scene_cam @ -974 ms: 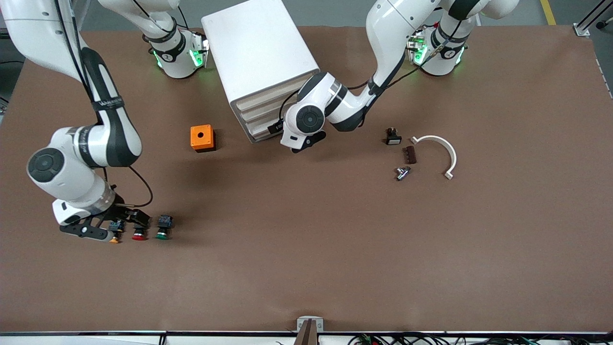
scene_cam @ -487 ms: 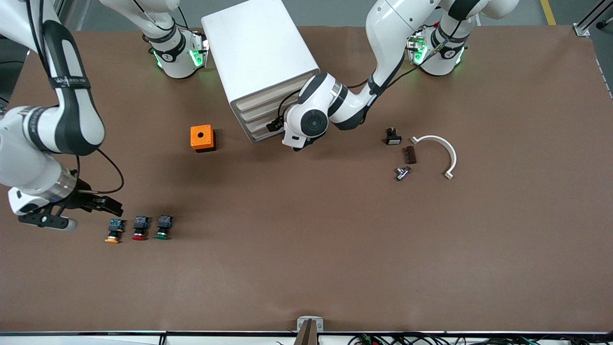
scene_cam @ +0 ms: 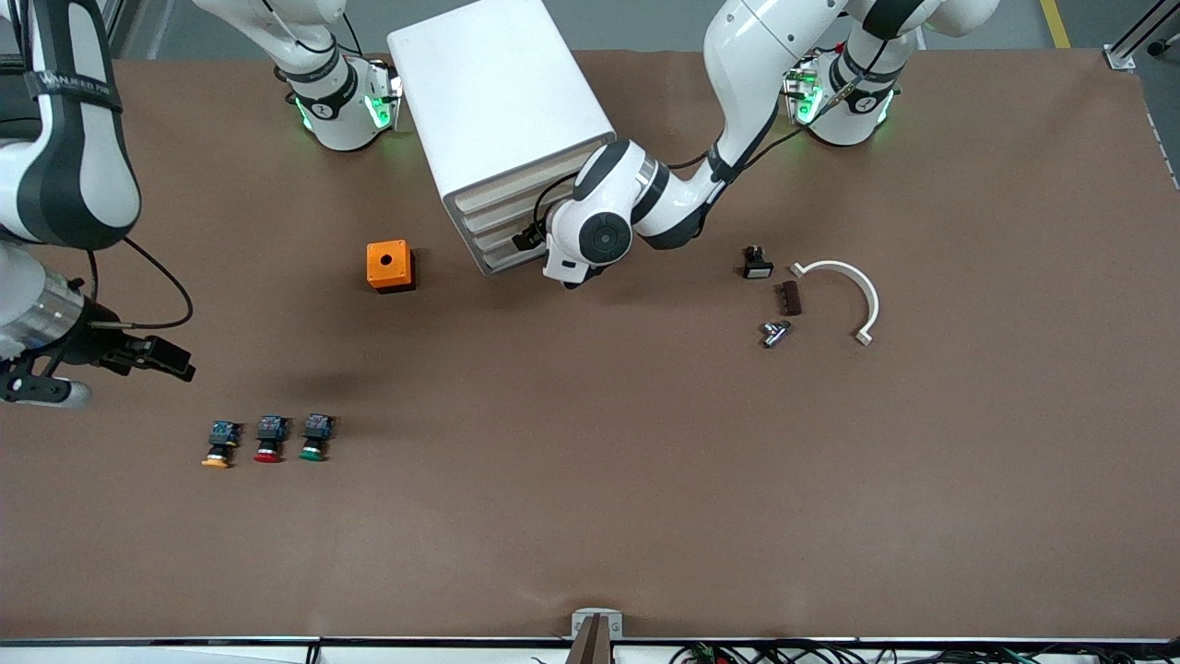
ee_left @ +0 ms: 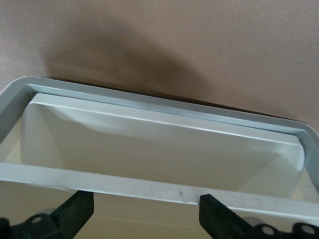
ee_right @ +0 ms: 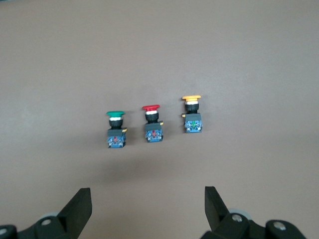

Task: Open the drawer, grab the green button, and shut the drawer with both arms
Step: 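Push the drawer shut with the left gripper while the right gripper withdraws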

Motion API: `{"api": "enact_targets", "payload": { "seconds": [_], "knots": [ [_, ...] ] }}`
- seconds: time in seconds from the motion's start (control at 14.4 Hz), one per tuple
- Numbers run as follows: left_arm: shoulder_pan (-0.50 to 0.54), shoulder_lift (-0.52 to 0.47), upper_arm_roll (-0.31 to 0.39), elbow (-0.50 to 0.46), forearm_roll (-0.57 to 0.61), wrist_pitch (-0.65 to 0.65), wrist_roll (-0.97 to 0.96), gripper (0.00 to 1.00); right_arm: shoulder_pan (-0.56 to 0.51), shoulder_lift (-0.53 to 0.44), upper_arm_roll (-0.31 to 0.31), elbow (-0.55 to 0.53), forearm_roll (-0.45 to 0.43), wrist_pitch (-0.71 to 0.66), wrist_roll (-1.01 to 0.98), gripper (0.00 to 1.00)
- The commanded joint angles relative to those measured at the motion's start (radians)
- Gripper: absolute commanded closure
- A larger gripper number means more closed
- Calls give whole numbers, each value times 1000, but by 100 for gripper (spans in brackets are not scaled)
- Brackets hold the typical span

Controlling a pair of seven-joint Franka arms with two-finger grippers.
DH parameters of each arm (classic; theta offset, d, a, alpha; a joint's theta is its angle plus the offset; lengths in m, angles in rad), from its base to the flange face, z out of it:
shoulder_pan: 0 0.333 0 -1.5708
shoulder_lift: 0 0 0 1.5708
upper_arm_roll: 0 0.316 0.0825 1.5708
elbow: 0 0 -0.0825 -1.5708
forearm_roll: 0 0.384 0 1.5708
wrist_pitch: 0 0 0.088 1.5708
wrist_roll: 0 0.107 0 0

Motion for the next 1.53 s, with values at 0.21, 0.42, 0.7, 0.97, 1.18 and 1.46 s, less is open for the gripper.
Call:
{"api": "enact_targets", "payload": {
  "seconds": [0.21,0.42,0.7,0.97,1.18,1.46],
  "knots": [
    [77,-33,-8,69,-14,-123,34,0,-2,-107,23,18,19,-120,3,0],
    [137,-42,-5,127,-1,-129,47,0,17,-144,23,18,10,-157,41,0],
    [236,-108,4,144,112,-129,70,0,19,-164,23,69,8,-270,46,0],
    [368,-157,3,144,247,-129,64,0,21,-183,27,139,8,-384,80,0],
    [474,-231,3,144,292,-216,185,0,21,-222,29,132,8,-384,81,0],
    [656,-364,4,140,307,-497,536,0,22,-265,30,101,8,-372,92,0]
  ]
}}
